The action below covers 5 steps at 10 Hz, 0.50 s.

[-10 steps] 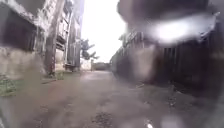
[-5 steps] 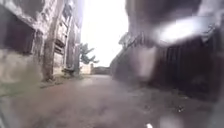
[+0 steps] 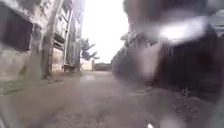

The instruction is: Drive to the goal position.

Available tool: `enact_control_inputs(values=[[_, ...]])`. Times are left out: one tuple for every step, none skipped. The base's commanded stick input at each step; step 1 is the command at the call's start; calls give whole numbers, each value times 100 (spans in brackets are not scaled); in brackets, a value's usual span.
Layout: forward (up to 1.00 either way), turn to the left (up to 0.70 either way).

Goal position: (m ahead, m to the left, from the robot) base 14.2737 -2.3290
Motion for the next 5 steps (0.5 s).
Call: enact_control_inputs(values=[[50,2],[50,2],[50,2],[50,2],[50,2]])
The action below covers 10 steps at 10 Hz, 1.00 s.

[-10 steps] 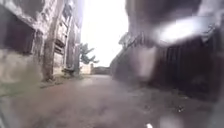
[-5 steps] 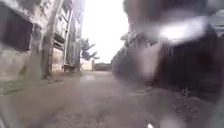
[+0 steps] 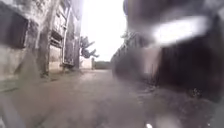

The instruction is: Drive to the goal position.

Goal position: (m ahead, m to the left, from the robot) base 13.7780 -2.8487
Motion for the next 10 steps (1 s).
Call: enact_control_inputs(values=[[50,2],[50,2],[50,10],[50,36],[50,52],[50,52],[50,52],[50,52],[50,41],[50,28]])
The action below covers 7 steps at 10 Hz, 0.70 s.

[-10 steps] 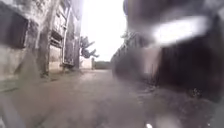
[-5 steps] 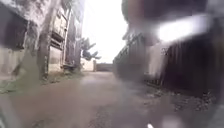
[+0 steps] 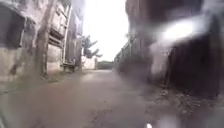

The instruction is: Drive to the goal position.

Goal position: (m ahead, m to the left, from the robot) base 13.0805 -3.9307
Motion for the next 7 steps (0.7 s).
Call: enact_control_inputs(values=[[50,15],[50,2],[50,2],[50,2],[50,2],[50,2],[50,2]])
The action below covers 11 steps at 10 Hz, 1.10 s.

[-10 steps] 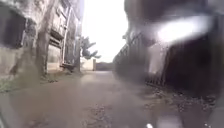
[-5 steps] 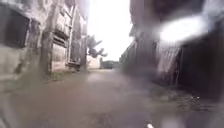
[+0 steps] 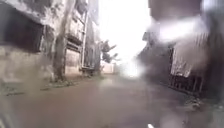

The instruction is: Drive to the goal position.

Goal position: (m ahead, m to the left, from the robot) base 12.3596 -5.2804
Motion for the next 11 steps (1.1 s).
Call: enact_control_inputs(values=[[50,2],[50,2],[50,2],[50,2],[50,2],[50,2],[50,2],[50,2],[50,2],[50,2],[50,2]])
